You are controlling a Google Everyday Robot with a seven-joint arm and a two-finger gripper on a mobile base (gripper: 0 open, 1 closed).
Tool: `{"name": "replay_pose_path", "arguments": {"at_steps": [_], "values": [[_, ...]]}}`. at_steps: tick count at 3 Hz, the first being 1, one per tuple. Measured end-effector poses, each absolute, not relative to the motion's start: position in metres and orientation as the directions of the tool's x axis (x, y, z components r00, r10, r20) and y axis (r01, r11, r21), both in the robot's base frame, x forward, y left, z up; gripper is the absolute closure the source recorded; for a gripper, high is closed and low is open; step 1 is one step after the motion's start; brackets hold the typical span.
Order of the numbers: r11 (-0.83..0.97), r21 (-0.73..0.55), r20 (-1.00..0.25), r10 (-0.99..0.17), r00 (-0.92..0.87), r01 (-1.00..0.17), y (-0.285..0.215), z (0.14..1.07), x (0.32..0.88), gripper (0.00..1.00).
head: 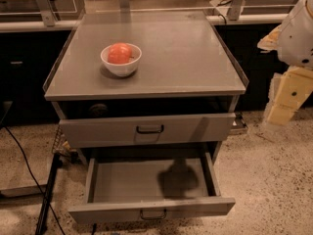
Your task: Place apple into middle drawer
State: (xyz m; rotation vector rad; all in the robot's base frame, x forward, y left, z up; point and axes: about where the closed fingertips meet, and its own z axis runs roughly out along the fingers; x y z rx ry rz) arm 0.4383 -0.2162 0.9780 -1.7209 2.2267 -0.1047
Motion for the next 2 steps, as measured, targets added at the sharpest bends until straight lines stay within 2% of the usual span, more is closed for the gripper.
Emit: {"name": "replay_pose_path", "arguments": {"at_steps": [2], "values": [[0.249, -0.259, -0.25, -0.951, -0.184, -0.933, -0.199, 0.979, 0.456, 0.0]]}}
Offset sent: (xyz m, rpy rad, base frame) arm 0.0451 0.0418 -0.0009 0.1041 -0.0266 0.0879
